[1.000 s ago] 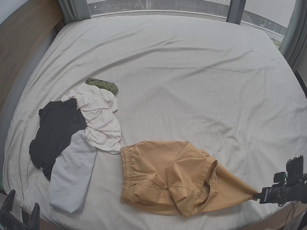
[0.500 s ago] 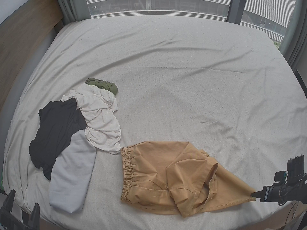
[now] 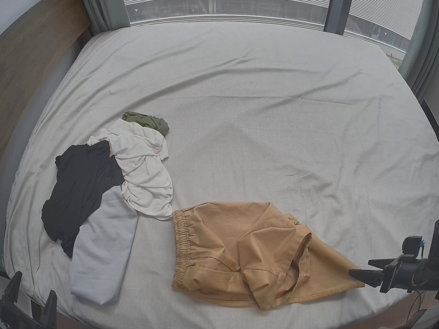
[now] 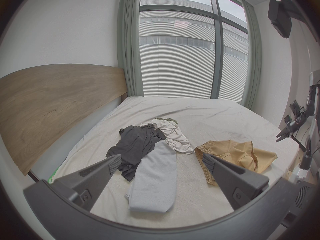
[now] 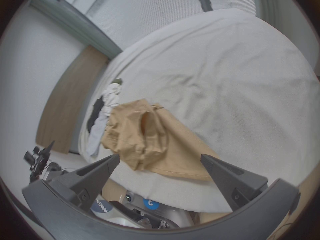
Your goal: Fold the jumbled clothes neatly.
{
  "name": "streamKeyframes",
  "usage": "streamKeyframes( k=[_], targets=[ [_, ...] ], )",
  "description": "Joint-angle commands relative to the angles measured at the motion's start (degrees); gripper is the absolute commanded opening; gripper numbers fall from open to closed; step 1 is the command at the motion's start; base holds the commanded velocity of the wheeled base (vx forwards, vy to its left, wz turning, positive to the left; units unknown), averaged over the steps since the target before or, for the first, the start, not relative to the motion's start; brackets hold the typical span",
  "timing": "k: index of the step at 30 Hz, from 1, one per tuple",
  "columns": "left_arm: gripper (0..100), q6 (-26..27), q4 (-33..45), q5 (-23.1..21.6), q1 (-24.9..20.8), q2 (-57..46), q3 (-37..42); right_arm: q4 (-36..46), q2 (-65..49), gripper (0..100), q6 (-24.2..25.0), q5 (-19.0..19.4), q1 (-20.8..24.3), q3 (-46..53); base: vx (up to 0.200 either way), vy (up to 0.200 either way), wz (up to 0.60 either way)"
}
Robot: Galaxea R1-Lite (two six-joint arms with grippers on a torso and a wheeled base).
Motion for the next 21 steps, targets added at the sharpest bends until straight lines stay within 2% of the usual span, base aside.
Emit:
streamKeyframes(
  k=[1,4,14,21],
  targets=[
    [100,0.1,0.0,0.0,0.1,-0.9,1.0,-0.1,-2.5,100,1.1,1.0,9.1,-3.2,0.000,0.000,0.00],
    [100,0.1,0.0,0.0,0.1,-0.9,1.0,-0.2,-0.4,100,1.3,2.2,10.2,-5.5,0.000,0.000,0.00],
    [100,0.0,0.0,0.0,0.1,-0.9,1.0,-0.7,7.6,100,1.6,8.7,9.7,-11.0,0.000,0.000,0.00],
    [100,0.0,0.0,0.0,0.1,-0.9,1.0,-2.4,11.5,100,0.8,9.2,9.4,-11.2,0.000,0.000,0.00]
  ],
)
